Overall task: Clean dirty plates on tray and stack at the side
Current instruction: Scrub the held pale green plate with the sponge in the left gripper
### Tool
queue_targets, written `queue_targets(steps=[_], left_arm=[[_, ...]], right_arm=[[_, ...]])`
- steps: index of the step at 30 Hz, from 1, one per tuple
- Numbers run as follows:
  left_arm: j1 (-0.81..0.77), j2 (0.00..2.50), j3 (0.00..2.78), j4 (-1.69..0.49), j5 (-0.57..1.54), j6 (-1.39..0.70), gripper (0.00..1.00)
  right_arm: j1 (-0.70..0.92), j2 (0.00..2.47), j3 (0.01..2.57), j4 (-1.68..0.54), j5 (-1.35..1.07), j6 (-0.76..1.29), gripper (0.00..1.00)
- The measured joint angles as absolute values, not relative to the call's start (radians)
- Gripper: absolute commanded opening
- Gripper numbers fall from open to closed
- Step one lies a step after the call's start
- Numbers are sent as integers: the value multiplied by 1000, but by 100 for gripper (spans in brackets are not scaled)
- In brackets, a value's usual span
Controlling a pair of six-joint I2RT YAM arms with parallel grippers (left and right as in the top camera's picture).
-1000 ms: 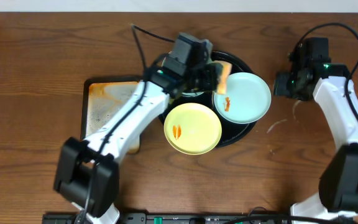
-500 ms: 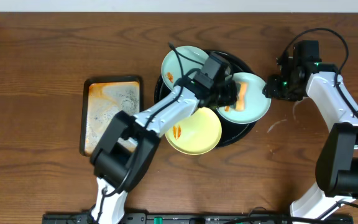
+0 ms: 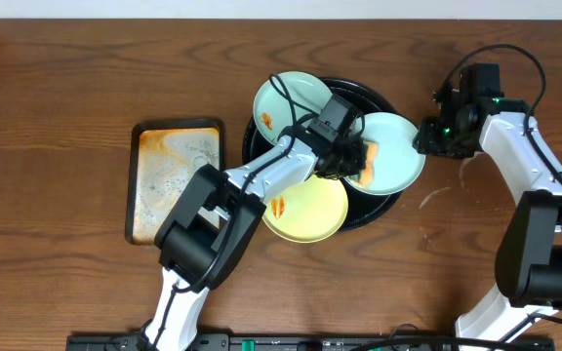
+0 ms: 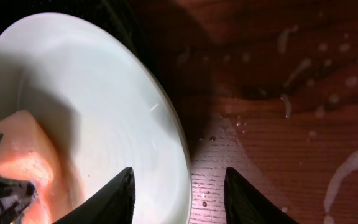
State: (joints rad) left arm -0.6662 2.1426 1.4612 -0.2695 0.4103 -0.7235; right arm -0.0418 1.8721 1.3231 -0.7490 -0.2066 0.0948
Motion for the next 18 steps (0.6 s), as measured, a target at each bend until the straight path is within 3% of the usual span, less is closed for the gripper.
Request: queue_targets(steps=[6, 18], left_arm=[[-680, 2143, 1469, -292, 333, -656, 8], [-683, 2143, 1469, -292, 307, -627, 8]], right_arm=[[-41, 1883, 1323, -749, -212, 93, 44], [-35, 1890, 1309, -668, -204, 73, 30]])
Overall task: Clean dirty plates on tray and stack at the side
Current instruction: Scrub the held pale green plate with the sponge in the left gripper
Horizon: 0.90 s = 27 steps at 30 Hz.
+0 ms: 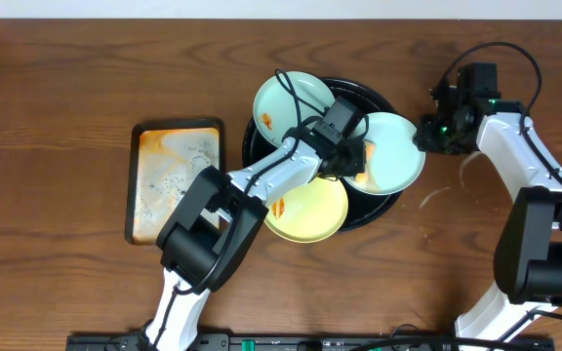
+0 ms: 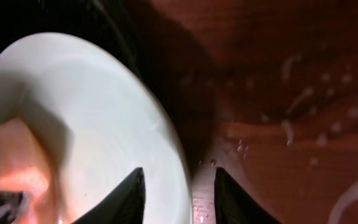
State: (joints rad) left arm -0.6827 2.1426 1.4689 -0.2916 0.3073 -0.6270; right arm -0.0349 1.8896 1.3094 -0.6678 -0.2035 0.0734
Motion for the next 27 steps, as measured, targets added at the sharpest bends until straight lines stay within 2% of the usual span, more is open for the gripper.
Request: queue_targets(steps=[4, 5, 6, 12, 17, 27], left_arm=[[-683, 2143, 1469, -292, 307, -625, 8], [-683, 2143, 1469, -292, 307, -624, 8], [-683, 2143, 1469, -292, 307, -624, 8], [-680, 2143, 1470, -296, 308, -632, 8], [-676, 2156, 1504, -305, 336, -667, 8], [-678, 2201, 1549, -303, 348, -701, 8]], right_arm=[[-35, 1906, 1277, -602, -212, 72, 28], [-35, 1916, 1267, -592, -222, 70, 25], [-35, 1930, 1256, -586, -238, 66, 17], [-40, 1949, 1250, -559, -288, 58, 5], [-40, 1949, 1252, -565, -299, 56, 1], [-39, 1949, 1252, -575, -304, 56, 1]])
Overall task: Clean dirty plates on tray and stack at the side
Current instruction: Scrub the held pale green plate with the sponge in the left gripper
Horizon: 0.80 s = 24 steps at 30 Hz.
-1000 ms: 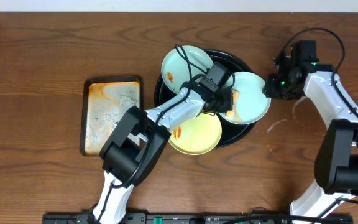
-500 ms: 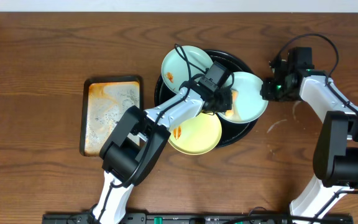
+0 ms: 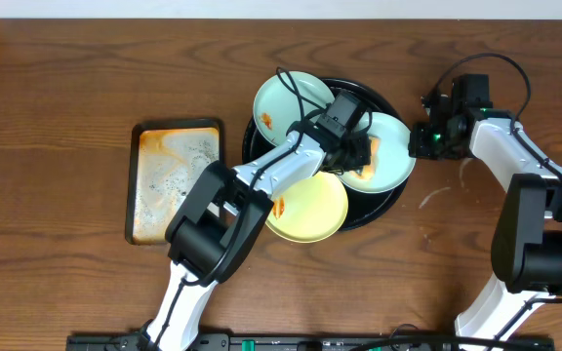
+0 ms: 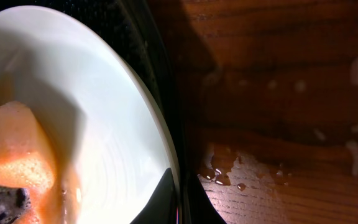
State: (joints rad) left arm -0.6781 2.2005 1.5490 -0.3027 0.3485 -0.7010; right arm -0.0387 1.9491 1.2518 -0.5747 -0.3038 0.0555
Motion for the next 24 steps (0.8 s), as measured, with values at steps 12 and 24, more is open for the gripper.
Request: queue_targets(steps=[12, 24], left_arm=[[-693, 2210, 1641, -564, 107, -626, 8], [-705, 2268, 1790, -738, -44, -597, 8]], right_arm=[[-38, 1949, 1256, -608, -292, 60, 1], [-28, 1949, 1256, -618, -305, 68, 1]])
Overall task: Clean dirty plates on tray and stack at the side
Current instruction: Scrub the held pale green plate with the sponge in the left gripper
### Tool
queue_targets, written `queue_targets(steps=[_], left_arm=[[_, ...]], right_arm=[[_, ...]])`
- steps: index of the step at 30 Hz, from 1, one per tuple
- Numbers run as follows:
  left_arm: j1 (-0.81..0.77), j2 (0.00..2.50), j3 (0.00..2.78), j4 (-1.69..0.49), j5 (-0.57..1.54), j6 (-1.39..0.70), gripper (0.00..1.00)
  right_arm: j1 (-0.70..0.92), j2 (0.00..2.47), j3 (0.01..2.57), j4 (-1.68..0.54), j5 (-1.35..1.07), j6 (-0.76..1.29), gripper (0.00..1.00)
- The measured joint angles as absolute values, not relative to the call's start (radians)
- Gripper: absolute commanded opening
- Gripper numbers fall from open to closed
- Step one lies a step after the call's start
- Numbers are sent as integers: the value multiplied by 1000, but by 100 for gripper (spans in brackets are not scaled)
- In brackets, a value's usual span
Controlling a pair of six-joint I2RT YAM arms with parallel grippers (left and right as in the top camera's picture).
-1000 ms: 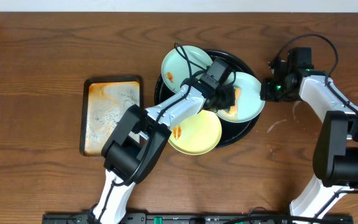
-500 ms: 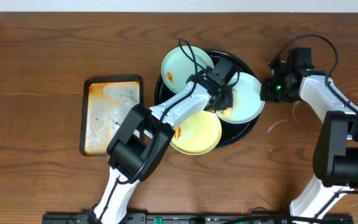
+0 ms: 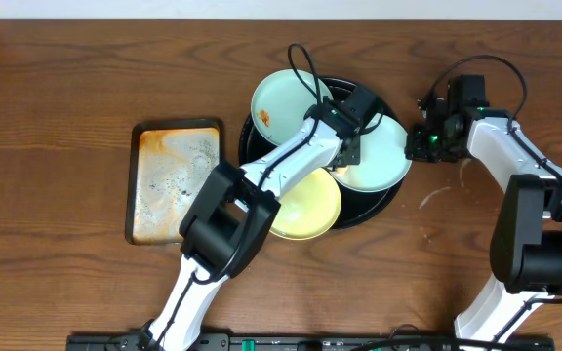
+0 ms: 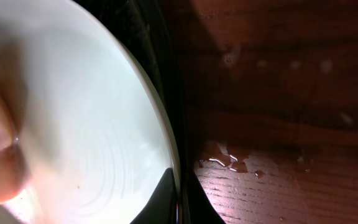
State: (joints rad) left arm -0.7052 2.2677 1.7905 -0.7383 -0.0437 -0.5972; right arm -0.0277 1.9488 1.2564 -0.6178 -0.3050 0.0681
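Observation:
A black round tray [image 3: 390,198] holds three plates. One pale green plate [image 3: 283,96] at the far left carries an orange stain, and a yellow plate [image 3: 305,207] lies nearest. My right gripper [image 4: 179,182] is shut on the right rim of the other pale green plate [image 3: 381,161], its fingers [image 4: 164,194] pinching the edge. My left gripper [image 3: 351,125] sits over that plate's far left part. An orange sponge shows blurred at the left edge of the right wrist view, under the left gripper.
A rectangular metal pan [image 3: 174,180] with orange soapy water lies left of the tray. Water drops and streaks [image 3: 429,198] wet the wooden table [image 3: 57,97] to the right of the tray, also seen as the puddle [image 4: 224,163] beside my right fingers.
My left gripper and the sponge have shifted toward the plate's far left part; in the right wrist view the sponge is now at the frame's left edge. My right gripper still pinches the rim.
At first my right gripper stood open astride the plate's right rim while the left pressed the sponge on the plate. Its jaws were then narrower, then shut on the rim. The sponge has since moved across the held plate to its far side.

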Motion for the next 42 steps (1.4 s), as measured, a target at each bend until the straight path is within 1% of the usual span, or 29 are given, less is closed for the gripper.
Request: queue_targets(steps=[8, 14, 18, 24, 30, 36, 42], left_arm=[[-698, 2276, 1885, -849, -75, -594, 8], [-639, 2268, 1889, -876, -69, -594, 8], [-601, 2251, 1889, -887, -24, -594, 8], [-574, 2243, 1889, -894, 109, -564, 8], [-547, 2236, 1889, -931, 194, -507, 8], [-532, 2169, 1889, -937, 212, -459, 8], [-516, 2083, 1890, -962, 220, -421, 8]], right_arm=[[-27, 1946, 1256, -625, -302, 72, 1], [-22, 1930, 1256, -635, -267, 72, 1], [-22, 1911, 1254, -637, -224, 72, 1], [-22, 1856, 1247, -639, -192, 70, 1], [-14, 1712, 1246, -640, -133, 56, 1], [90, 1558, 1246, -639, 31, -10, 1], [242, 1538, 1246, -633, 264, -65, 1]])
